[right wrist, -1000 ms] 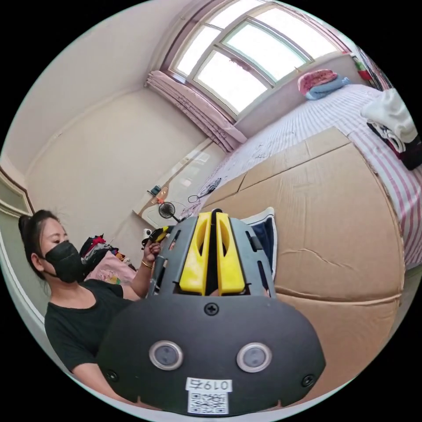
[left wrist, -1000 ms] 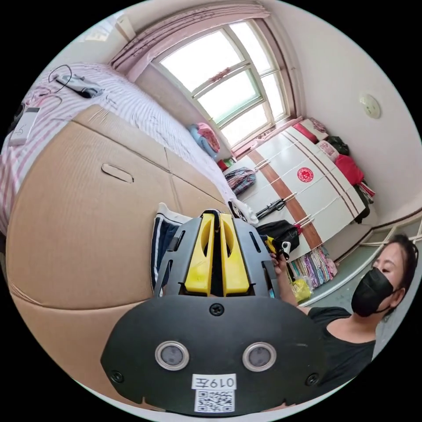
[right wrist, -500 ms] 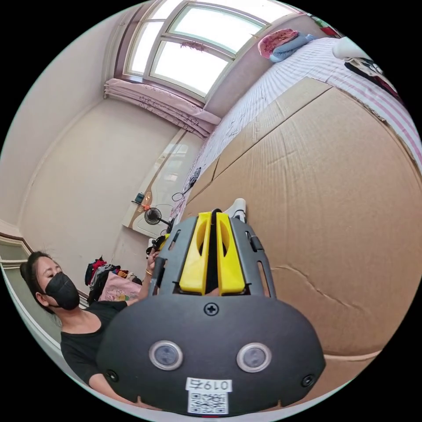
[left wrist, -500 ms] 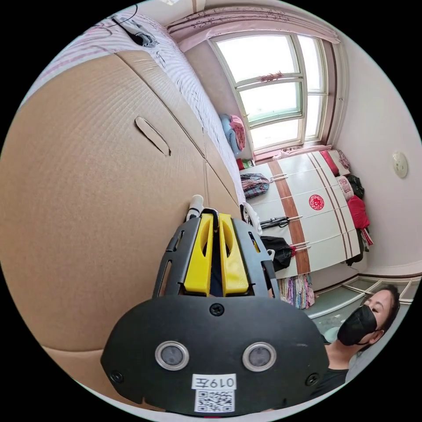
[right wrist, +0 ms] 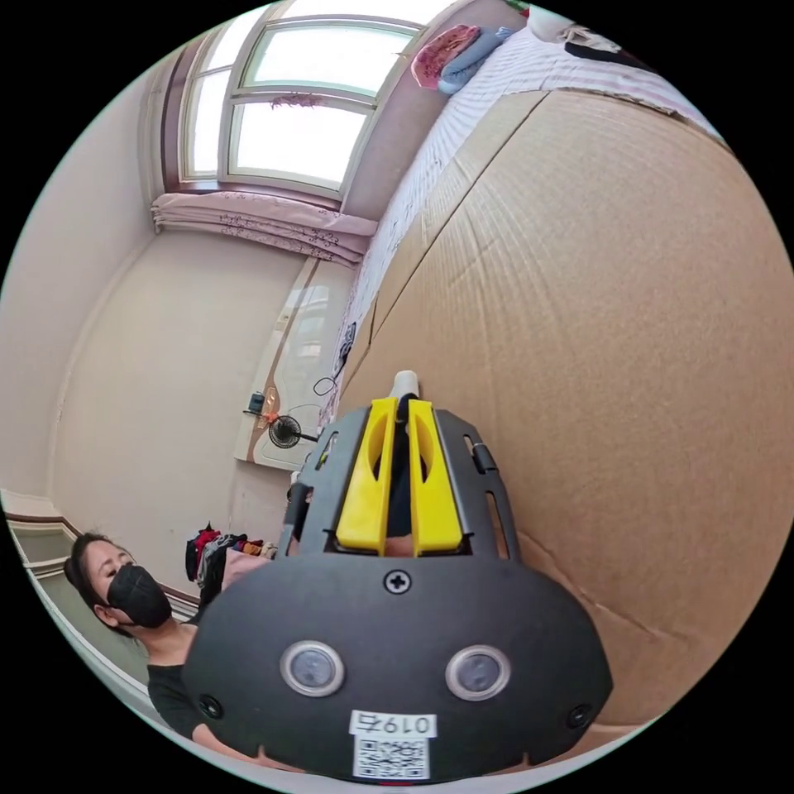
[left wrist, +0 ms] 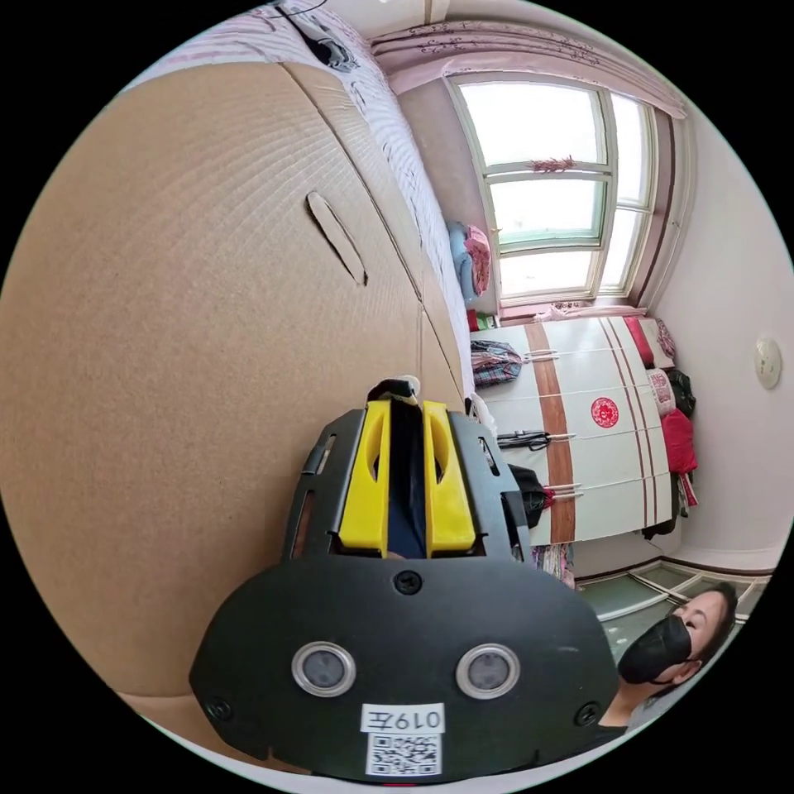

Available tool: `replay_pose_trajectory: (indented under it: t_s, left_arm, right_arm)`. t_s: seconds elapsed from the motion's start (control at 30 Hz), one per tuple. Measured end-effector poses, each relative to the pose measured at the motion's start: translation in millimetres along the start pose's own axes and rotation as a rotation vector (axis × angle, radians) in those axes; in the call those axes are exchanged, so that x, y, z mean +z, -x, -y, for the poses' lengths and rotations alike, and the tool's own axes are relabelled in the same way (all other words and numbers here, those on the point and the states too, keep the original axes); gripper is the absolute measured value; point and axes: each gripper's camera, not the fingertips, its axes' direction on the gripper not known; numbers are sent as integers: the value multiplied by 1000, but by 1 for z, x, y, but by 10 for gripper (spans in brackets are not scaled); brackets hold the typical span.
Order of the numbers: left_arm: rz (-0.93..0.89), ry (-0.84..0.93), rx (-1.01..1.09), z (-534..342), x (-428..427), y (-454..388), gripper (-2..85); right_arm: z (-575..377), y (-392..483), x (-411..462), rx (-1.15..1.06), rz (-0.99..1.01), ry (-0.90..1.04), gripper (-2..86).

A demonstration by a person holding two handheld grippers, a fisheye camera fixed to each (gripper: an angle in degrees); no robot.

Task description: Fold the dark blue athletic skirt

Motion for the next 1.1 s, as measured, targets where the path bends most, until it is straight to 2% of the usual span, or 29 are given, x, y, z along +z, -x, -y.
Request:
replay_pose_trajectory:
  t_s: [0.17, 0.3, 0.43, 0.5, 0.57, 0.6, 0.67, 0.8, 0.87, 1.0, 1.1]
  left_arm:
    - [-108, 1, 10, -7, 10, -8, 47]
    - [-104, -5, 53, -18, 18, -27, 31]
    - [-63, -10, 136, -43, 31, -58, 17]
    - [36, -24, 249, -60, 35, -83, 15]
    - [247, -69, 418, -90, 42, -124, 13]
    - [298, -84, 475, -100, 45, -136, 12]
    - [505, -154, 703, -146, 62, -185, 11]
    - [544, -153, 1034, -225, 105, -243, 14]
    - [528, -32, 1216, -274, 146, -271, 18]
    - [569, 131, 1413, -342, 209, -294, 40]
    - [699, 192, 1545, -391, 255, -301, 62]
  right_arm:
    - [6, 24, 17, 11, 7, 1, 65]
    - [2, 65, 28, -52, -24, -9, 54]
    - [-31, 144, 57, -253, -143, 5, 26]
    - [-56, 187, 75, -385, -237, 16, 13]
    - [-99, 246, 105, -585, -397, 22, 1]
    - [-111, 261, 114, -640, -439, 22, -1]
    - [-162, 313, 150, -833, -589, -1, -5]
    - [-242, 369, 209, -1072, -692, -15, -7]
    - [-288, 392, 252, -1159, -691, 36, -8]
    - [-350, 414, 317, -1249, -716, 137, -7]
    - [-393, 429, 359, -1324, -766, 133, -4]
